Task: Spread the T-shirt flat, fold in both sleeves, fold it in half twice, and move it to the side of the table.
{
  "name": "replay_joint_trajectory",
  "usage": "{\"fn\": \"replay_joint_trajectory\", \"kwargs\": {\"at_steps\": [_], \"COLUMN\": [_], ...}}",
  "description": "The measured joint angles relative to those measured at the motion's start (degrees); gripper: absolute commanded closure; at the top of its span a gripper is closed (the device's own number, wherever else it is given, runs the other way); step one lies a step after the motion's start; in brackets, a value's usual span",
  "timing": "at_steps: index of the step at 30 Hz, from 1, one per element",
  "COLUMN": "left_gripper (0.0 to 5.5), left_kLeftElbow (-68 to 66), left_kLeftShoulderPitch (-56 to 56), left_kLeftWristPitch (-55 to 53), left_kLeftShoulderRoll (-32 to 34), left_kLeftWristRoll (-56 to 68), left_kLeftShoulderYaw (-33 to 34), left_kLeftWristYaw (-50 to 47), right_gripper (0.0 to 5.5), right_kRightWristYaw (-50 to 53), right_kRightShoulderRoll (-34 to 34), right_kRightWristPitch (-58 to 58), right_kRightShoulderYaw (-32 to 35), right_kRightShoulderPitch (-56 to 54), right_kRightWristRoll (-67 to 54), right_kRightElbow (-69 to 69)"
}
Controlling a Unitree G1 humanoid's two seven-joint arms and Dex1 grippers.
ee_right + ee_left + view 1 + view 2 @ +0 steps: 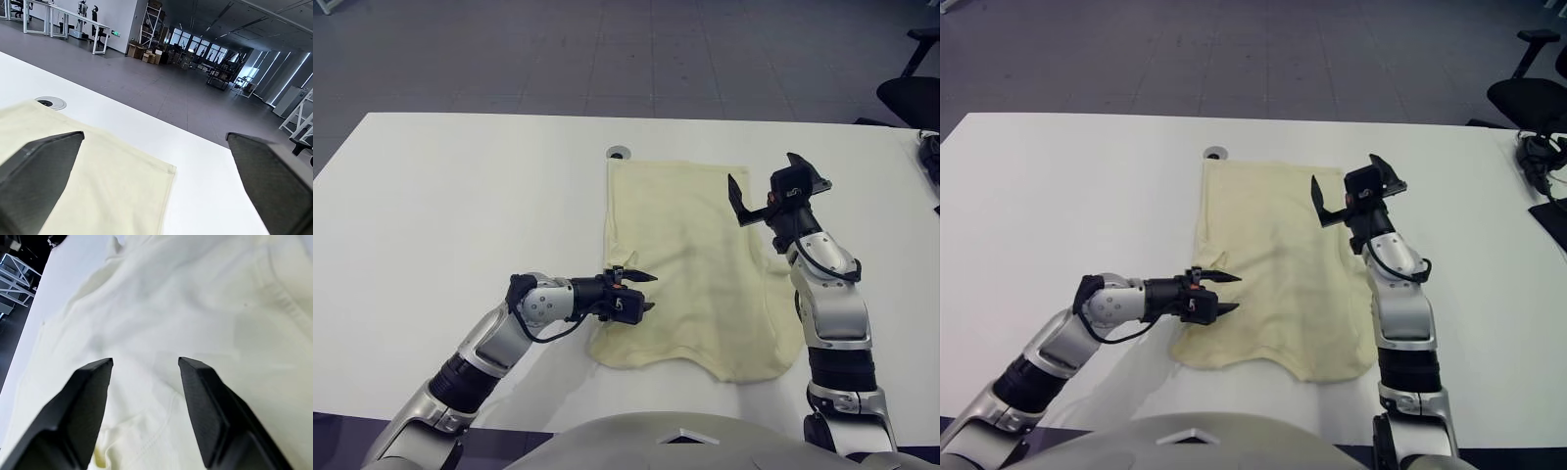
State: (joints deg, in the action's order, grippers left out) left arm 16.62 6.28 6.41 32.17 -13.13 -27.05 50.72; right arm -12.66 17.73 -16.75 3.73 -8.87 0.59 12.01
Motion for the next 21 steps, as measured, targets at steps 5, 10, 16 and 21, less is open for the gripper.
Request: {"fn": "replay_joint_trajectory", "kwargs": {"at_steps": [5,10,16,21], "left_gripper": [1.45,0.56,0.12,0.12], "left_kLeftElbow": [-1.0,-2.5,-7.3,-6.4], "left_kLeftShoulderPitch": [0.5,0.8,-3.9,-8.3], "left_kLeftWristPitch": [0.1,0.5,4.9,6.9], "left_kLeftShoulderRoll": [-1.3,2.7,10.0,10.3], "left_kLeftWristRoll": [3.1,8.6,8.1,8.9], "left_kLeftShoulderYaw": [5.5,16.2,20.9,17.3], "left_kLeftWristYaw": [-4.3,-5.4,-4.0,-0.7], "right_gripper": [0.1,0.1,0.1,0.1], "right_kRightWristYaw": [0.0,0.0,-0.2,-0.5], "right_kRightShoulderRoll": [0.0,0.0,0.1,0.5], "right_kRightWristPitch": [0.0,-0.2,-0.3,-0.3], "right_kRightShoulderYaw": [-0.1,-0.1,0.0,0.0], "right_kRightShoulderPitch": [0.0,0.0,0.0,0.0], "right_kRightWristRoll": [0.0,0.0,0.0,0.0], "right_kRightElbow": [0.6,0.6,0.5,0.1]}}
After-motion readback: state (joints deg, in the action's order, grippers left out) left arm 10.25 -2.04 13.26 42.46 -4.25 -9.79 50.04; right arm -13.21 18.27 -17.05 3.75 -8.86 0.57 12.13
